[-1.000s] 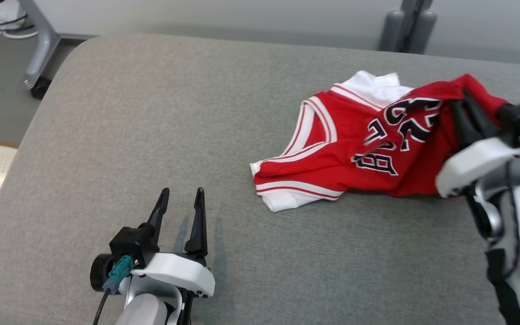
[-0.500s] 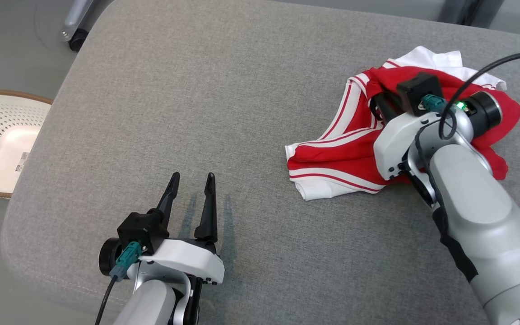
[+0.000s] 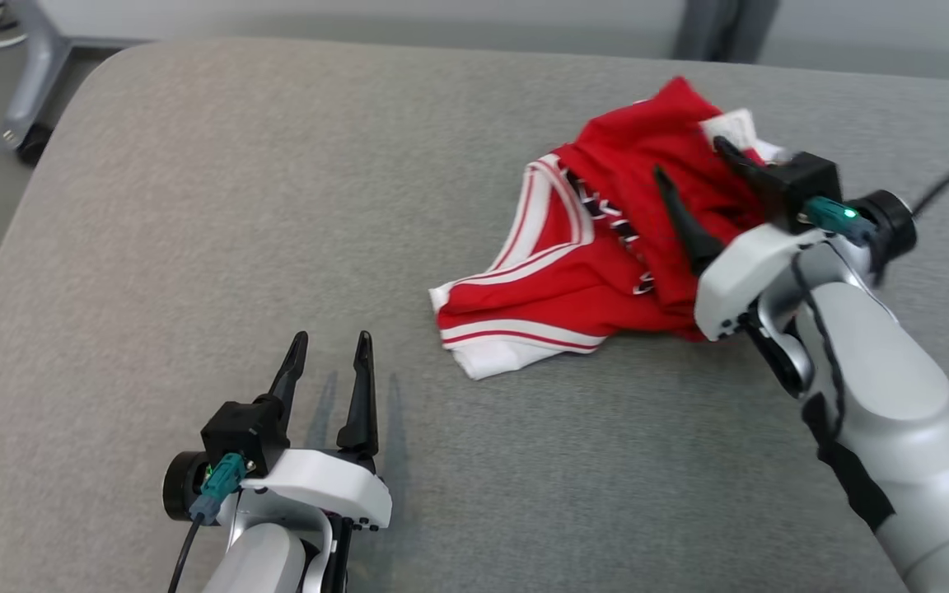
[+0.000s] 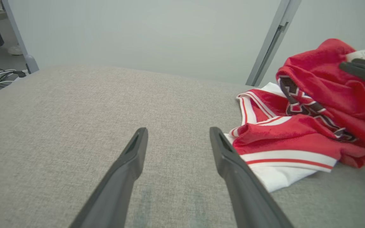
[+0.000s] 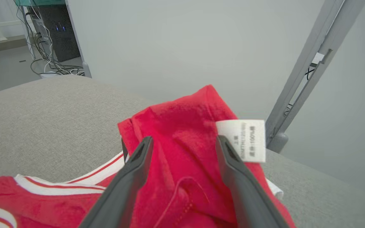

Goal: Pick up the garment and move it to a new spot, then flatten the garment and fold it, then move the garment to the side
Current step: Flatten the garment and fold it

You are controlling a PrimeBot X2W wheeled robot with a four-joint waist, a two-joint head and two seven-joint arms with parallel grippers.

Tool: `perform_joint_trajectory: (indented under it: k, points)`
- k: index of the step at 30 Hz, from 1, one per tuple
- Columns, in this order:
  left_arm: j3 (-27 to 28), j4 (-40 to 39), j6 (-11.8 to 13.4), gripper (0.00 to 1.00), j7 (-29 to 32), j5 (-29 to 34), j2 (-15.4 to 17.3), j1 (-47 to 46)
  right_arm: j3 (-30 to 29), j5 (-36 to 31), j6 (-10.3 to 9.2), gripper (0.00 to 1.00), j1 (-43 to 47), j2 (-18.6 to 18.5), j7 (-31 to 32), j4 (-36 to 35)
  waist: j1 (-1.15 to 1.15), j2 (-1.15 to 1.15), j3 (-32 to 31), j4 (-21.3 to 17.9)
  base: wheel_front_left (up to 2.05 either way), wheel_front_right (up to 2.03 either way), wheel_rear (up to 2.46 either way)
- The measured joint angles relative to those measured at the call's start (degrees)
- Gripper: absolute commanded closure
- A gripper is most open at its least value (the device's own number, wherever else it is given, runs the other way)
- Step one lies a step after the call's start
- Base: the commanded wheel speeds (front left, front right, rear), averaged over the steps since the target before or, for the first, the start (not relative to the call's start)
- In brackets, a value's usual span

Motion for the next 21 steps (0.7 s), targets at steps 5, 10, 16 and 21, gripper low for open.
perform_joint_trajectory:
  k: [5, 10, 16, 21]
  points:
    - [0.07, 0.46, -0.45, 0.0, 0.0, 0.68, -0.02, 0.86, -2.69, 1.15, 0.0, 0.0, 4.49, -2.77, -1.09, -4.09, 0.0, 0.0, -1.59, -2.89, 0.0, 0.0, 0.0]
    - [-0.01, 0.58, -0.55, 0.0, 0.0, 0.99, -0.02, 1.05, -7.54, 1.74, 0.0, 0.0, 12.62, -5.2, -1.38, -7.78, 0.0, 0.0, -3.18, -4.95, 0.0, 0.0, 0.0]
    - [-0.04, 0.91, -0.97, 0.0, 0.0, 1.42, -0.01, 1.54, -9.15, -4.04, 0.0, 0.0, 19.03, -6.46, 0.44, -9.9, 0.0, 0.0, -2.87, -4.91, 0.0, 0.0, 0.0]
    - [-0.03, 1.01, -1.05, 0.0, 0.0, 1.57, -0.01, 1.53, -9.27, -7.61, 0.0, 0.0, 20.15, -5.44, 1.78, -10.38, 0.0, 0.0, -2.16, -4.06, 0.0, 0.0, 0.0]
